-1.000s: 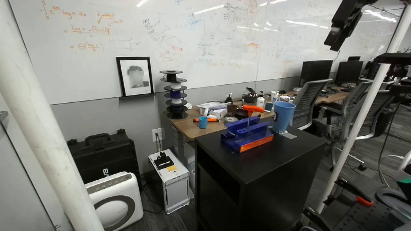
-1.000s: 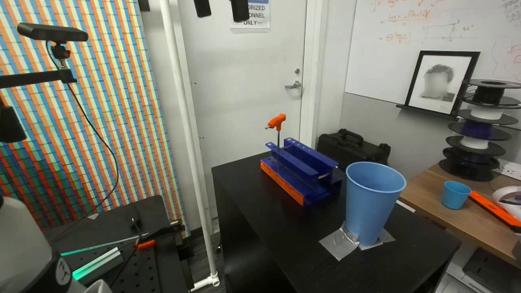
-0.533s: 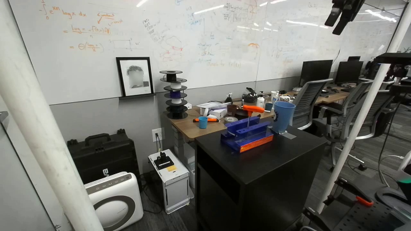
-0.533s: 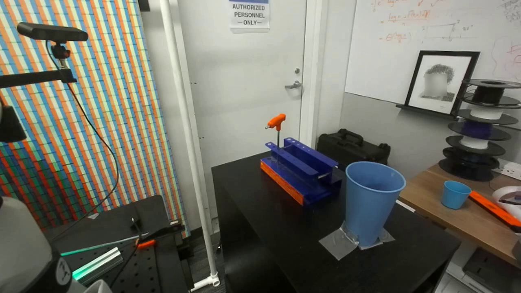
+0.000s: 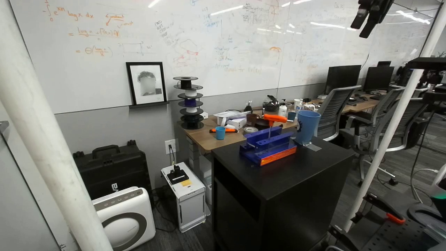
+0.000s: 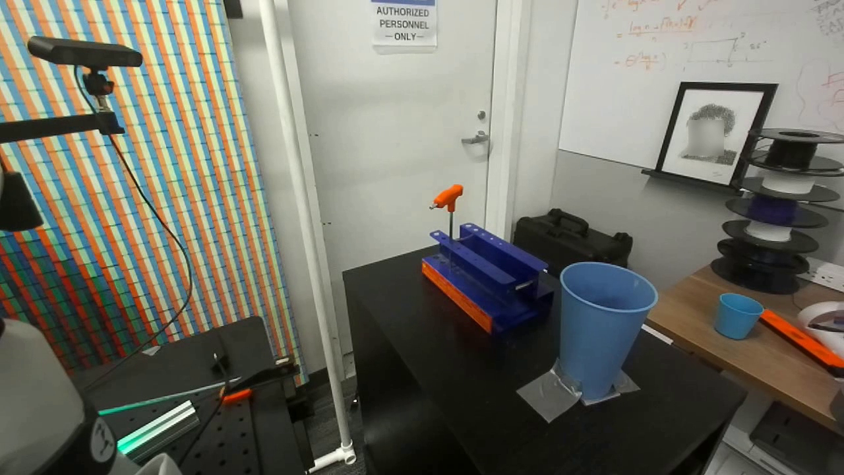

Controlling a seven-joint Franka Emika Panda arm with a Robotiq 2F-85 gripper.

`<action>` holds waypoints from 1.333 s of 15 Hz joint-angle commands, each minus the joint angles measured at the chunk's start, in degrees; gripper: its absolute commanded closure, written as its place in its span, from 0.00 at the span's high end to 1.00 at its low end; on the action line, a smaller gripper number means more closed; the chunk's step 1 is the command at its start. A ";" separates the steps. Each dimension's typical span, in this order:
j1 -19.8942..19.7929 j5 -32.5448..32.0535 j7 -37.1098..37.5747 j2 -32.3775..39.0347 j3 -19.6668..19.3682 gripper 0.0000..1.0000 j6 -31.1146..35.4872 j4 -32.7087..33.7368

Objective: Pick the tool with the orange handle and put it in the cup

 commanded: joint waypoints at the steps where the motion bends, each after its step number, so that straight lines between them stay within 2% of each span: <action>1: -0.71 1.54 0.24 1.37 0.59 1.00 -2.62 2.16; 5: -0.09 2.02 0.16 5.81 0.86 1.00 -7.00 9.04; 10: -0.66 3.76 1.24 14.14 0.83 1.00 -10.88 20.13; 13: -1.20 3.91 0.66 19.95 0.22 1.00 -15.62 26.46; 14: -1.78 2.92 0.24 14.98 1.35 1.00 -11.78 19.86; 20: -2.20 2.86 0.16 16.25 1.50 1.00 -12.12 20.26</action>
